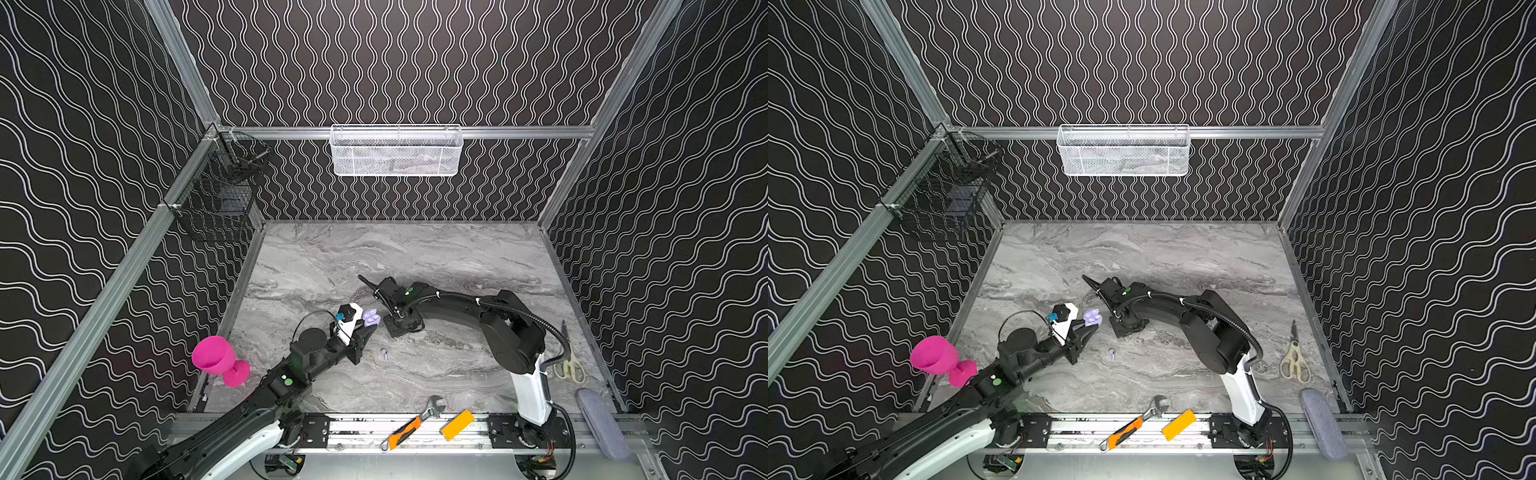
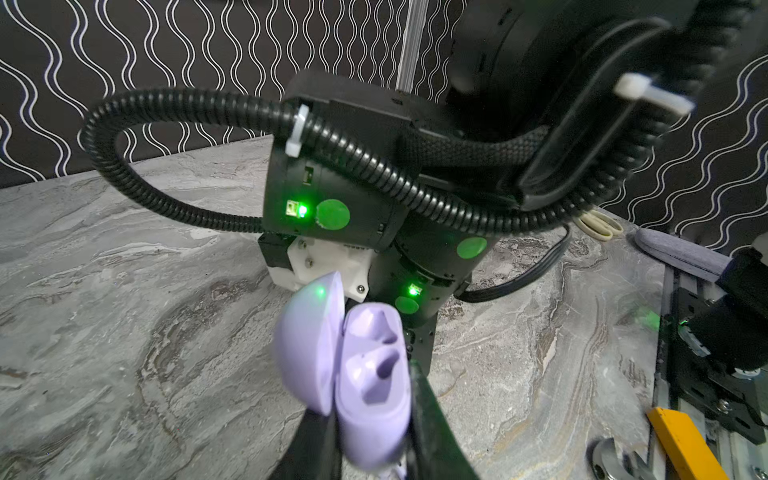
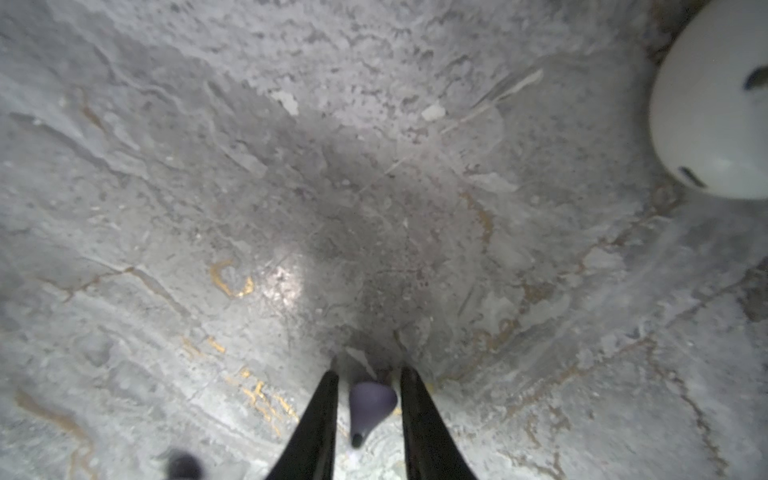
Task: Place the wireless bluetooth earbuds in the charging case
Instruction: 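Close the right gripper on the lavender earbud and lift it, then carry the earbud with the right gripper over the case in the left gripper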
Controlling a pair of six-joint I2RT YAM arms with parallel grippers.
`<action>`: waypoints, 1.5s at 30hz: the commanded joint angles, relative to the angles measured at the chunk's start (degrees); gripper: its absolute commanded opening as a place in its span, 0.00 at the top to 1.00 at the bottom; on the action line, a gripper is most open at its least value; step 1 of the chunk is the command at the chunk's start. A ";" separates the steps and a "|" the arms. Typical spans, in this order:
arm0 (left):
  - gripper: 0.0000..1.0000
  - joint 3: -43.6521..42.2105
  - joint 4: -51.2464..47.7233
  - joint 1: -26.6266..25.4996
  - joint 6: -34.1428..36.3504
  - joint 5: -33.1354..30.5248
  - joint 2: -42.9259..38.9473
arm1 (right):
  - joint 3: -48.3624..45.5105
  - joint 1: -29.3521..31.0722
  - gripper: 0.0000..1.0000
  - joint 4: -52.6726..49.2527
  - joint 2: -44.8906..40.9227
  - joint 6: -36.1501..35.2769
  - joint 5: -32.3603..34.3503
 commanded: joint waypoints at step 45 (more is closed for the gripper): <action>0.93 0.42 1.84 -0.05 0.05 0.55 1.86 | -8.10 0.04 0.84 7.63 -13.93 4.70 7.43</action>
